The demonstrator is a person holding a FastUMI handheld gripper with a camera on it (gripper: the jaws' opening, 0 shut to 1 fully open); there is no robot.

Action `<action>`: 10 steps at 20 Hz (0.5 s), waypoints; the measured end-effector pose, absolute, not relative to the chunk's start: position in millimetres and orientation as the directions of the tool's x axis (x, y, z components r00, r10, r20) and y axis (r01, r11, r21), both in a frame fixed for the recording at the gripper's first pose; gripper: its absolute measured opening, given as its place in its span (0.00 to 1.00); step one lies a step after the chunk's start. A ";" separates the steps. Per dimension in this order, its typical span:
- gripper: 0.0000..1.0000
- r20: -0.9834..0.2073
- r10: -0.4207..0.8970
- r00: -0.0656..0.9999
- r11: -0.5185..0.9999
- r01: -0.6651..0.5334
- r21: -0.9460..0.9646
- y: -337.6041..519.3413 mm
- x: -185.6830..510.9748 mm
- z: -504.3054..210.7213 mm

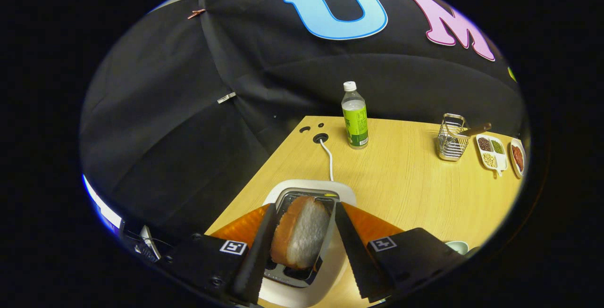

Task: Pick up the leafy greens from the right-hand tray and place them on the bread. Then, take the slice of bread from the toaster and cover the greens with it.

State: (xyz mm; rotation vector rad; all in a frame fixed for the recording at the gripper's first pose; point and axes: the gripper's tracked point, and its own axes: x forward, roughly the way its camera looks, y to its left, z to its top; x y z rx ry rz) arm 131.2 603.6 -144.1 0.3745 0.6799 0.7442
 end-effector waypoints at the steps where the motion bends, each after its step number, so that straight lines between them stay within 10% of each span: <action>1: 0.79 -0.415 0.738 0.532 0.669 -0.499 0.551 606.2 127.1 -138.5; 10: 0.67 -0.456 0.714 0.531 0.699 -0.514 0.496 609.8 120.1 -161.0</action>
